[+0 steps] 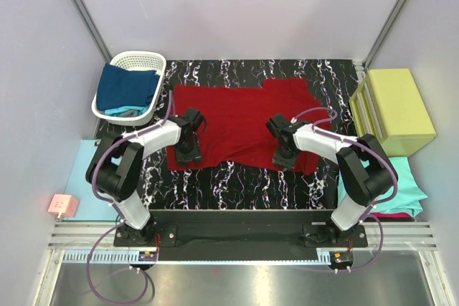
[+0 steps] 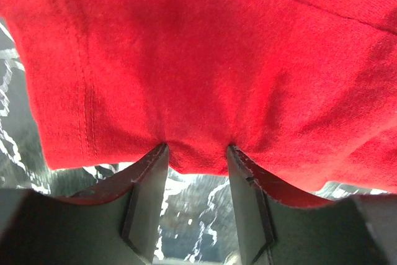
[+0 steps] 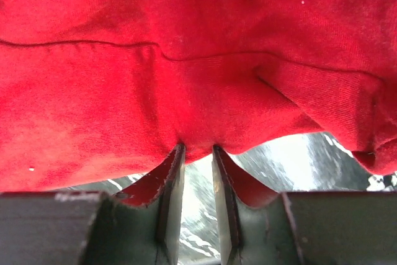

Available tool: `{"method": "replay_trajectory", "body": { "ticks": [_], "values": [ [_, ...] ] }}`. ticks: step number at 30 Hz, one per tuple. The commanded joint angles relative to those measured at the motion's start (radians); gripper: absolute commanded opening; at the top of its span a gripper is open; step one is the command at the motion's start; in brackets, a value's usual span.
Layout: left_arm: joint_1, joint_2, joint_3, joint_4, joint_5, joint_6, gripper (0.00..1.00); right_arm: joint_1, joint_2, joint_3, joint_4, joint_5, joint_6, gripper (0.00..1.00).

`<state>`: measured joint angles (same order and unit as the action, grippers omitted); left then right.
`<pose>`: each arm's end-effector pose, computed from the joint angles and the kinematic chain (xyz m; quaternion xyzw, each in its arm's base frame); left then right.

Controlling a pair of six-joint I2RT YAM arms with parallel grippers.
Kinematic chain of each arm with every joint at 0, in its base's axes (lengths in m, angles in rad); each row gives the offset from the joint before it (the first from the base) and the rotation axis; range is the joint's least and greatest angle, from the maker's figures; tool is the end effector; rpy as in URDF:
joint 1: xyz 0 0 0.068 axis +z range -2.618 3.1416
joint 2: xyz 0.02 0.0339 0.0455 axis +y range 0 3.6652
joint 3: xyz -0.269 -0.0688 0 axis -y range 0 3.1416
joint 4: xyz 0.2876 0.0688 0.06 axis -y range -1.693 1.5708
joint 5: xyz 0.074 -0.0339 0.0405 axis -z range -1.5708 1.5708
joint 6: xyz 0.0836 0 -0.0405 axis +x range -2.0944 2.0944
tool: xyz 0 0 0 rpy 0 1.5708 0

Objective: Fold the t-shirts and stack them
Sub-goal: Fold the flattened tshirt in 1/3 of the way

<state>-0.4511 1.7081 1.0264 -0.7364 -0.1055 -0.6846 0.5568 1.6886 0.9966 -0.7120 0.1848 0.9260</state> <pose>0.3115 -0.1411 0.0900 -0.1200 0.9885 0.0034 0.0925 0.2944 0.1652 0.0893 0.1897 0.9740 -0.0118 0.1233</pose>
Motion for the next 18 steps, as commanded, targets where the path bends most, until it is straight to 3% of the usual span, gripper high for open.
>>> {"method": "replay_trajectory", "body": {
  "ticks": [1,11,18],
  "values": [
    [-0.034,-0.050,-0.063,-0.106,0.063,0.019,0.48,0.015,-0.075,-0.045,-0.141,-0.038,0.043,0.30],
    [-0.035,-0.223,-0.117,-0.231,0.032,0.042,0.48,0.020,-0.240,-0.105,-0.259,-0.081,0.065,0.30],
    [-0.037,-0.314,-0.069,-0.236,-0.006,0.016,0.50,0.022,-0.358,-0.079,-0.210,-0.042,-0.001,0.35]
  ]
}}
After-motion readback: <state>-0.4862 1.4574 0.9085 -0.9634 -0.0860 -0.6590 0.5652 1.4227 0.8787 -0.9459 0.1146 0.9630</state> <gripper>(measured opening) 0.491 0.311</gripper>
